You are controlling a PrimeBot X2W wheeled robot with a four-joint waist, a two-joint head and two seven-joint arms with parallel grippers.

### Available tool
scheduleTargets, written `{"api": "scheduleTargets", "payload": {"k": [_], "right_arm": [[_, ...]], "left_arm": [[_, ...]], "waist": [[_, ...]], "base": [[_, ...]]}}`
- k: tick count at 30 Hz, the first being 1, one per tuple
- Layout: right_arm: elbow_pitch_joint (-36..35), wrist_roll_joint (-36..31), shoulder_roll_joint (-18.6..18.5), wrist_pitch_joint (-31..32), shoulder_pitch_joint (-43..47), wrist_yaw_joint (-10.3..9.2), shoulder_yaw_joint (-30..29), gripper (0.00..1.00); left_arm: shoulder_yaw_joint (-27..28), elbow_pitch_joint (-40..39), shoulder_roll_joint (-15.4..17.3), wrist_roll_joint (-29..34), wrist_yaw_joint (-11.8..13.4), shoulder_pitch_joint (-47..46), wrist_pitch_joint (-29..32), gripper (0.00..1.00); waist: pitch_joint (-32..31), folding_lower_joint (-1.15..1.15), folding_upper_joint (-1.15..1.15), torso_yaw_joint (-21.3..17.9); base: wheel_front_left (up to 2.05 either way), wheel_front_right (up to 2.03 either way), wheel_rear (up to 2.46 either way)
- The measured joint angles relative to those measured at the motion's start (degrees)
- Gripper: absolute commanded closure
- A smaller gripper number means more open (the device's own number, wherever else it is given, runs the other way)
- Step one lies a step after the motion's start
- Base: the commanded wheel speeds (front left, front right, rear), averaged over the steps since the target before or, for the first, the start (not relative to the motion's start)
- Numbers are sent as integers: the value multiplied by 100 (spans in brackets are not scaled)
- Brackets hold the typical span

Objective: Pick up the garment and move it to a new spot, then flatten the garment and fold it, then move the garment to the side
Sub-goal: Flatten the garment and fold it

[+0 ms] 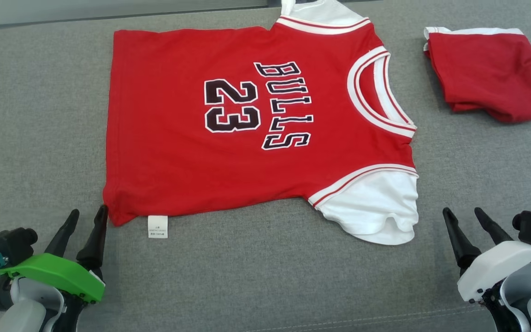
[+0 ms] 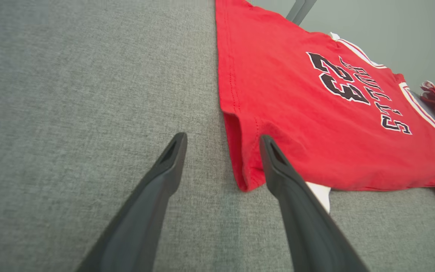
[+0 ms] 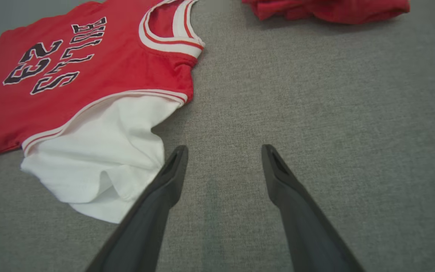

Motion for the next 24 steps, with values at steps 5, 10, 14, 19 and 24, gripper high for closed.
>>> {"api": "scheduleTargets", "payload": {"k": [5,10,14,19,24], "right_arm": [[-291,-642,-171,-554,72,-99,55,0],[-331,-969,-214,-881,311,-129,246,0],[-335,-1112,-200,-1230,512,-196,261,0],[-334,-1257,-76,-1607,665,-243,348,0],[-328,-1291,37,-1875,703,-294,354,0]], "left_arm": [[194,-190,47,214,71,219,-33,0],[231,-485,19,563,155,411,-33,0],[471,-784,-84,886,224,446,-33,0],[834,-1078,-211,1171,337,767,-43,0],[1049,-1245,-260,1378,415,1146,-48,0]], "waist": [[-208,0,0,-12],[-390,0,0,-21],[-512,0,0,35],[-696,0,0,127],[-926,0,0,177]], "base": [[0,0,0],[0,0,0],[0,0,0],[0,0,0],[0,0,0]]}}
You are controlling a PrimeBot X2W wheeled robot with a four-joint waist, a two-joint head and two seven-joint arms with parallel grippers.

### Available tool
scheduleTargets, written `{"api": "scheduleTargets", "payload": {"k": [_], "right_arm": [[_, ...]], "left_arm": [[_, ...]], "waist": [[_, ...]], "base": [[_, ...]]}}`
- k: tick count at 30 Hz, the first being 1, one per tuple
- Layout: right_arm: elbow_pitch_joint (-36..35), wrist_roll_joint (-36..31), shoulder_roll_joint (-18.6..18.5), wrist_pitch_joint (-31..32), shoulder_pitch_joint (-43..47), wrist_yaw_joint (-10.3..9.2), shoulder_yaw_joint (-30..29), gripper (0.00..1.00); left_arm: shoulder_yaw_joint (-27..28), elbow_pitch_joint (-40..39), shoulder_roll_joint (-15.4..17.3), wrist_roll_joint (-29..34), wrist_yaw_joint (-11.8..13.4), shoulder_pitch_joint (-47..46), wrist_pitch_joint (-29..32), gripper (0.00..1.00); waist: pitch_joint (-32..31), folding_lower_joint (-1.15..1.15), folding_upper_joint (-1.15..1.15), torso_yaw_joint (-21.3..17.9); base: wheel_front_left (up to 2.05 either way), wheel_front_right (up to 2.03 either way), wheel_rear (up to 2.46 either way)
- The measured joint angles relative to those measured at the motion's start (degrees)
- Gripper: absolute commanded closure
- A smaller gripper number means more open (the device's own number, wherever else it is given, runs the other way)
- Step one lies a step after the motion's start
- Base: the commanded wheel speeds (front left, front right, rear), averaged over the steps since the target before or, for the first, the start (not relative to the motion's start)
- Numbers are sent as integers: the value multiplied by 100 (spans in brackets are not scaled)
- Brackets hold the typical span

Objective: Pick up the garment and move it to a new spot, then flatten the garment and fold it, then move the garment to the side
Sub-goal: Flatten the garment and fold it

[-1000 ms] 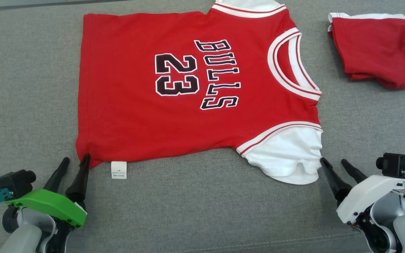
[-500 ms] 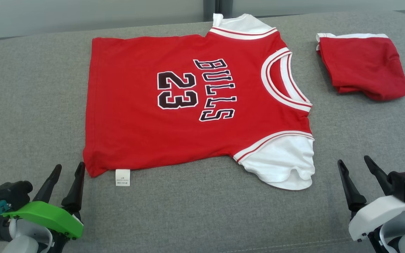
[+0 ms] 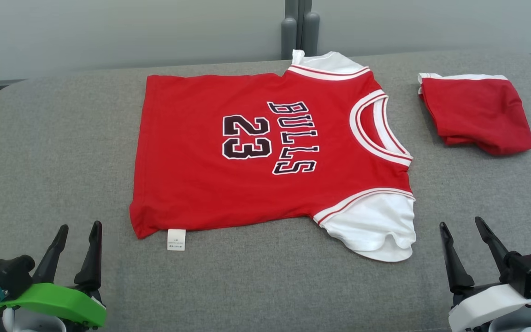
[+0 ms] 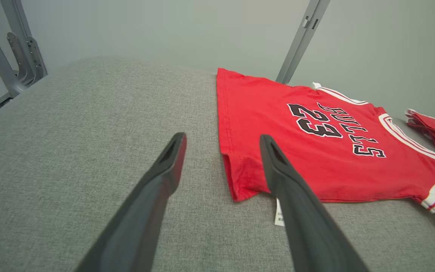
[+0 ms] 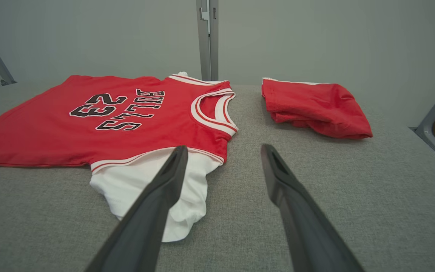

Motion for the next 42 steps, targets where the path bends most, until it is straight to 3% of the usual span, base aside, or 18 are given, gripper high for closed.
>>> {"api": "scheduleTargets", "payload": {"k": [24,42], "right_arm": [[592,-122,-13,-89,-258,60,192,0],[1157,-152,56,-51,-517,181,354,0]], "left_arm": [[86,-398,-333,582,-69,396,0,0],[-130,-333,-476,805,-186,398,0,0]], "waist": [[-431,0,0,30],[-142,0,0,29]], "base": [[0,0,0],[0,0,0]]}}
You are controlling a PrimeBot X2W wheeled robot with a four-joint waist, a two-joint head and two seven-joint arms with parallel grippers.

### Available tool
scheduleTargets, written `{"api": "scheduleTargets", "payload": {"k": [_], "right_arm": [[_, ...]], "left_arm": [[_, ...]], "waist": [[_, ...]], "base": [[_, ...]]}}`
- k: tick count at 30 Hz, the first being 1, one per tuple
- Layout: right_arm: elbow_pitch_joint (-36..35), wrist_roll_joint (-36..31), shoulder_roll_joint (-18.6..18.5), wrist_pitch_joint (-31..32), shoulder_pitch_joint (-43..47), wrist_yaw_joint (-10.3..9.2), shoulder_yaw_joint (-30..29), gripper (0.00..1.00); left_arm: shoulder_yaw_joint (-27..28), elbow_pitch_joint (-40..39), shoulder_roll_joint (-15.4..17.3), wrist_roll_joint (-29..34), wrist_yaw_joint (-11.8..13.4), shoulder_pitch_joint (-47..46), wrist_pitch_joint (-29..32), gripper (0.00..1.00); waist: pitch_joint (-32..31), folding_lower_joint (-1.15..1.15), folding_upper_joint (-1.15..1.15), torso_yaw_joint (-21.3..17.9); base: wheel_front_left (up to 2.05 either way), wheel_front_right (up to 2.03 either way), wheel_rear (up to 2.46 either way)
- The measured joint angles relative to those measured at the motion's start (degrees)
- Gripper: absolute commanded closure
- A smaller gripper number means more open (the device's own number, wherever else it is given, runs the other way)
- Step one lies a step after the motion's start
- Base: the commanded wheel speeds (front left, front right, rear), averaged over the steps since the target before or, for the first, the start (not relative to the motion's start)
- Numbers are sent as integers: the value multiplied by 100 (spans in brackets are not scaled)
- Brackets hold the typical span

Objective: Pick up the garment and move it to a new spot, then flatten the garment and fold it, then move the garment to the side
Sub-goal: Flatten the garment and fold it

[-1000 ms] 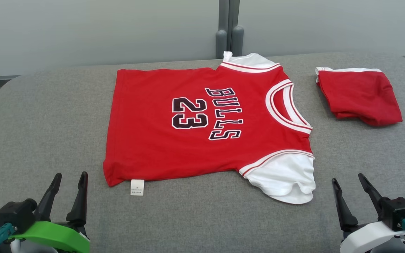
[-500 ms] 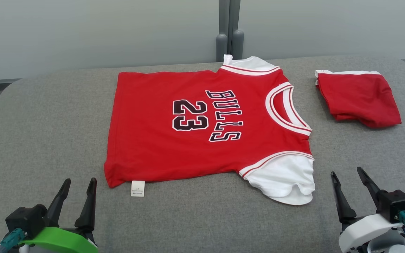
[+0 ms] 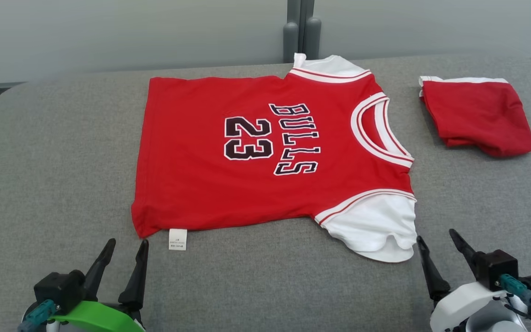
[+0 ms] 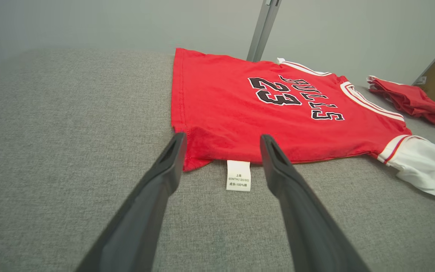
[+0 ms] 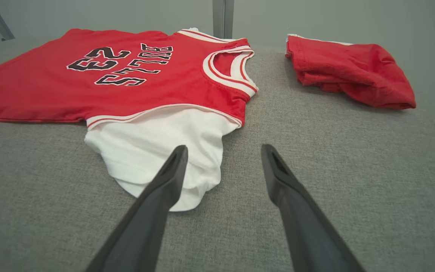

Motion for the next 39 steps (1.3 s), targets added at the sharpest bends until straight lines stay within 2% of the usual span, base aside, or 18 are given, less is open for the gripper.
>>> {"api": "scheduleTargets", "payload": {"k": [10,15,16,17,18,19,38,39], "right_arm": [[735,93,392,237,-463,176,279,0],[1034,155,512,234,-706,176,258,2],[1084,158,513,235,-714,176,253,52],[1132,167,516,236,-719,179,255,68],[1179,182,528,236,-730,181,257,92],[1200,191,541,236,-748,185,263,100],[1455,168,583,104,-1194,335,339,100],[1468,157,583,100,-1220,342,350,100]], "left_arm": [[-183,303,-94,141,-86,-688,0,0],[-216,481,-104,234,-110,-917,0,0],[-237,521,-104,241,-110,-944,0,0],[-248,557,-104,252,-111,-961,0,0],[-265,637,-104,263,-111,-987,0,0],[-272,703,-104,265,-111,-999,0,0],[-172,1715,-52,116,-171,-1391,123,0],[-180,1794,-51,116,-172,-1391,138,7]], "waist": [[602,0,0,31],[744,0,0,-7],[756,0,0,-9],[771,0,0,-11],[784,0,0,-13],[794,0,0,-15],[1076,0,0,-313],[1083,0,0,-335]], "base": [[0,0,0],[0,0,0],[0,0,0],[0,0,0],[0,0,0],[0,0,0],[0,0,0],[0,0,0]]}}
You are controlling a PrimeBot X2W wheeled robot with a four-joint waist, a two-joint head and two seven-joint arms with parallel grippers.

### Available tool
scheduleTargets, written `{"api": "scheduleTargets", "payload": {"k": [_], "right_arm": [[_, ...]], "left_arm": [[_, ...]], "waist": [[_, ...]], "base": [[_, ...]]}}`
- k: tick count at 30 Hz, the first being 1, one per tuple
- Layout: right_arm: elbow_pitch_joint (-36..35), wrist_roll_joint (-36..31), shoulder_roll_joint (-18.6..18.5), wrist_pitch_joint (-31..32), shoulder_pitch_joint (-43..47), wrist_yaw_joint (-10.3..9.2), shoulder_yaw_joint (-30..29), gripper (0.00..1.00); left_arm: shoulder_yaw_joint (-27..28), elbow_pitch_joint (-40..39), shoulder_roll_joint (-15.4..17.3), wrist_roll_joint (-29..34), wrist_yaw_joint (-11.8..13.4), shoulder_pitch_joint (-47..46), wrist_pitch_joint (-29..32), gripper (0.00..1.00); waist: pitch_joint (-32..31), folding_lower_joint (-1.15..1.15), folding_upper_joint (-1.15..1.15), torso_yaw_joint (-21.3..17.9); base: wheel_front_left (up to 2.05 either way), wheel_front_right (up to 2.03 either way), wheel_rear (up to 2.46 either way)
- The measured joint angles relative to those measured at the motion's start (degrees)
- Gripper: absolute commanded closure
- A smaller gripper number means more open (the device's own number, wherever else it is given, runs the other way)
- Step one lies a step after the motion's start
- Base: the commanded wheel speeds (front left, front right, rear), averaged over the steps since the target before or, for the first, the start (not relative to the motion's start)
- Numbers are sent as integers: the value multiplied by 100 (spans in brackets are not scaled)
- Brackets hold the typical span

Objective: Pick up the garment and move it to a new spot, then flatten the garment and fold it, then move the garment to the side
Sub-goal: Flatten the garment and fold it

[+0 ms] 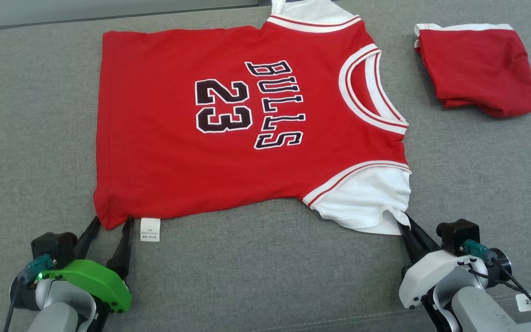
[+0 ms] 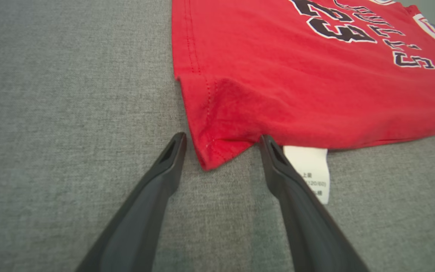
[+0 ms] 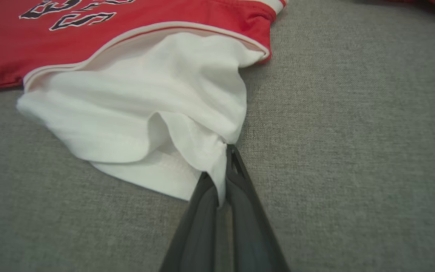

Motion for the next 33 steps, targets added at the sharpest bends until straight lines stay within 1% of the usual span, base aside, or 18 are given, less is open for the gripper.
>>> {"api": "scheduleTargets", "payload": {"k": [1,2,3,4,10,14,18,21,26,30,33], "right_arm": [[9,-10,-1,0,-30,3,4,100],[11,-13,-2,-2,-51,3,3,100],[15,-13,-3,-21,-60,2,-10,100],[18,-13,-7,-30,-60,2,-33,100],[-7,-4,-113,-119,-21,9,-87,100],[-120,-4,-236,-118,194,159,-12,100],[-291,14,-296,-24,532,323,156,100],[-522,43,-390,68,800,345,172,100],[-1024,244,-497,250,1093,375,109,100],[-1657,512,-559,296,1151,443,-60,100],[-2169,764,-651,401,1077,493,-214,100]], "left_arm": [[-5,59,1,0,0,0,46,29],[-5,105,2,-1,0,0,63,29],[-11,137,3,-8,-1,-5,62,54],[-27,159,3,-25,-3,-14,64,100],[-270,192,53,-105,-23,-103,225,100],[-438,149,218,-160,-65,-83,479,100],[-576,-80,476,-453,-65,118,787,100],[-817,-423,612,-800,-65,314,1121,100],[-1043,-1057,1037,-1223,-65,566,1596,100],[-1033,-1612,1344,-1656,-65,686,1914,100],[-912,-2121,1568,-1969,-65,676,2145,100]], "waist": [[7,0,0,-23],[15,0,0,-46],[21,0,0,-68],[25,0,0,-83],[-5,0,0,-76],[-98,0,0,-39],[-205,0,0,-49],[-268,0,0,-78],[-269,0,0,-143],[-220,0,0,-182],[-150,0,0,-198]], "base": [[0,0,0],[0,0,0],[0,0,0],[0,0,0],[0,0,0],[0,0,0],[0,0,0],[0,0,0],[0,0,0],[0,0,0],[0,0,0]]}}
